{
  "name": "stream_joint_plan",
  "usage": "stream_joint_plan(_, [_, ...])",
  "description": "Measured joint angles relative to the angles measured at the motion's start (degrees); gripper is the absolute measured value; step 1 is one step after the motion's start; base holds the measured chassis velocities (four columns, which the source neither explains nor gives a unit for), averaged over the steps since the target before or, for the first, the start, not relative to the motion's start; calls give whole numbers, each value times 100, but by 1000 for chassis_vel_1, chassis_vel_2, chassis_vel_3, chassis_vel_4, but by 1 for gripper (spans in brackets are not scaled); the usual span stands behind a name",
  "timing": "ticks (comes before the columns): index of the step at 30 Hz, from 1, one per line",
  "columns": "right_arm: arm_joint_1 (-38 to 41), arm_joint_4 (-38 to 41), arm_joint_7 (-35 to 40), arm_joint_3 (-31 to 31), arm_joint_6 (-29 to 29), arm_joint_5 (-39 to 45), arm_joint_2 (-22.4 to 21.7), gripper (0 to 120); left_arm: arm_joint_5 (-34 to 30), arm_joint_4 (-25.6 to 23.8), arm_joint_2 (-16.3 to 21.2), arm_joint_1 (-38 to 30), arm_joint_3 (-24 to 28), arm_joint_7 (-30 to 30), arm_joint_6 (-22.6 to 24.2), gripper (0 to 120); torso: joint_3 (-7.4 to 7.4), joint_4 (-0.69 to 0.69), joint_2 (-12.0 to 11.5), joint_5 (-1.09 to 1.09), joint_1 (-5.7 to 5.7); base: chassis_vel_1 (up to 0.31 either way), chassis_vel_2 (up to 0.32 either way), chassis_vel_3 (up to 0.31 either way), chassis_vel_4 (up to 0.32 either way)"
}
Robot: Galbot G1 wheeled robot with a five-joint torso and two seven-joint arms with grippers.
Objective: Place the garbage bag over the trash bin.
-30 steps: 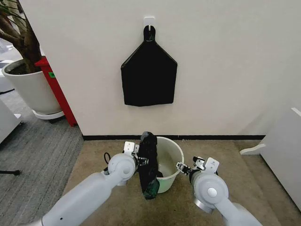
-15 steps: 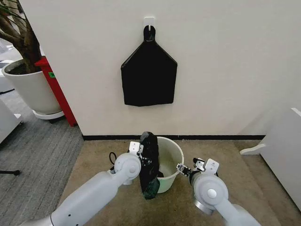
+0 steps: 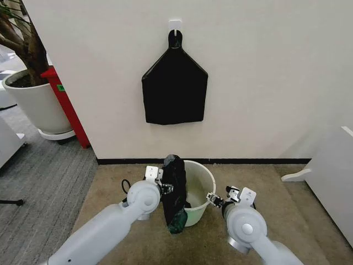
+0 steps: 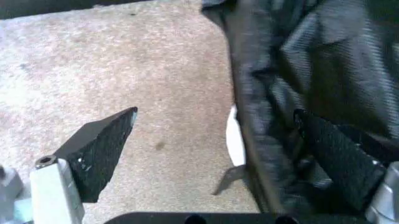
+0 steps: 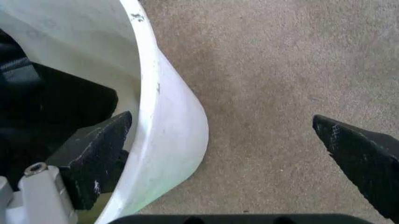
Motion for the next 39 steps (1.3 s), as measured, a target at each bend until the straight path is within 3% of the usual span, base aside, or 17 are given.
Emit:
stream_joint_plan(15, [-56, -37, -77, -60, -6, -138, 36, 100, -22, 187, -141, 0, -55, -25, -1, 99, 0, -1, 0, 0, 0, 0, 0, 0, 0])
stream_joint_plan(29, [-243, -35, -127, -37, -3, -309, 60, 100, 79, 652, -487, -168, 96, 24, -2, 99, 0, 0, 0, 1, 0, 0, 0, 0, 0])
stream_joint_plan(33, [-258, -35, -139, -37, -2, -334, 65, 100, 83, 681, -549, -226, 220, 1, -2, 94, 0, 0, 0, 1, 0, 0, 0, 0, 0])
stream_joint_plan(39, [-256, -70, -165, -40, -3, -374, 93, 100, 81, 677, -546, -231, 324, -30, -8, 72, -1, 0, 1, 2, 0, 0, 0, 0, 0])
